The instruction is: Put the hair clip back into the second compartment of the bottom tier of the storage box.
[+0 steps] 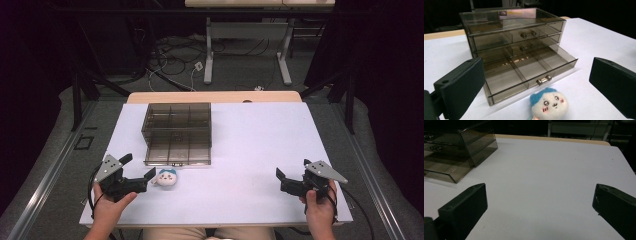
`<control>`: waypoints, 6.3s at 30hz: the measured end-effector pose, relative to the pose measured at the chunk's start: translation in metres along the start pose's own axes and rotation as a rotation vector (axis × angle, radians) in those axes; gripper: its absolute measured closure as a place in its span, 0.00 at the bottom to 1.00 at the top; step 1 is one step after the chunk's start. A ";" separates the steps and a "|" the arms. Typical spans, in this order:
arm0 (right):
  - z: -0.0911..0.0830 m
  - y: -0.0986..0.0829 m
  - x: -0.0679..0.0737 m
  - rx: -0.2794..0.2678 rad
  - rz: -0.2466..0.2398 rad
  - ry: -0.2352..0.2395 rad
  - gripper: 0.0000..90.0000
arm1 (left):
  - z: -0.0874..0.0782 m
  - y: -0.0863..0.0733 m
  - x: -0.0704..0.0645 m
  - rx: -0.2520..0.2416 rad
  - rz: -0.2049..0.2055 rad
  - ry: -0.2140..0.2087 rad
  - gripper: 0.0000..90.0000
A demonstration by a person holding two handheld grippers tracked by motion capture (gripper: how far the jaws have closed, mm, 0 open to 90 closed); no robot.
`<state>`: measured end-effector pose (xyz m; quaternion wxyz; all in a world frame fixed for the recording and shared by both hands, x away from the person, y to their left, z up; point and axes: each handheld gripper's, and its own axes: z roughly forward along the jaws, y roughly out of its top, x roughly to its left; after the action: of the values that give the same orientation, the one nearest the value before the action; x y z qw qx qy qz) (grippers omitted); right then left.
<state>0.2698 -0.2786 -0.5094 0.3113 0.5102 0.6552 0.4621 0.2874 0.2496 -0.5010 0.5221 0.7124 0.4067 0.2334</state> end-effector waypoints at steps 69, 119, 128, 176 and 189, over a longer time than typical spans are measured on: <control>-0.007 -0.005 0.000 0.006 -0.016 -0.010 0.00 | 0.070 -0.021 -0.018 0.512 0.088 -0.053 0.22; 0.000 -0.010 -0.003 0.029 -0.002 -0.013 0.00 | 0.062 -0.008 -0.012 0.558 0.007 -0.100 0.39; 0.000 -0.010 -0.003 0.034 0.008 -0.019 0.00 | 0.061 0.003 -0.012 0.544 -0.014 -0.094 0.39; 0.003 -0.011 -0.005 0.050 0.000 -0.017 0.00 | 0.078 0.068 0.008 0.427 -0.061 -0.054 0.39; 0.004 -0.011 -0.004 0.058 0.000 -0.017 0.00 | 0.095 0.066 0.016 0.429 -0.069 -0.049 0.39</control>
<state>0.2703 -0.2823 -0.5213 0.3023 0.5228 0.6656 0.4385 0.3906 0.2021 -0.4733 0.3759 0.7983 0.4585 0.1060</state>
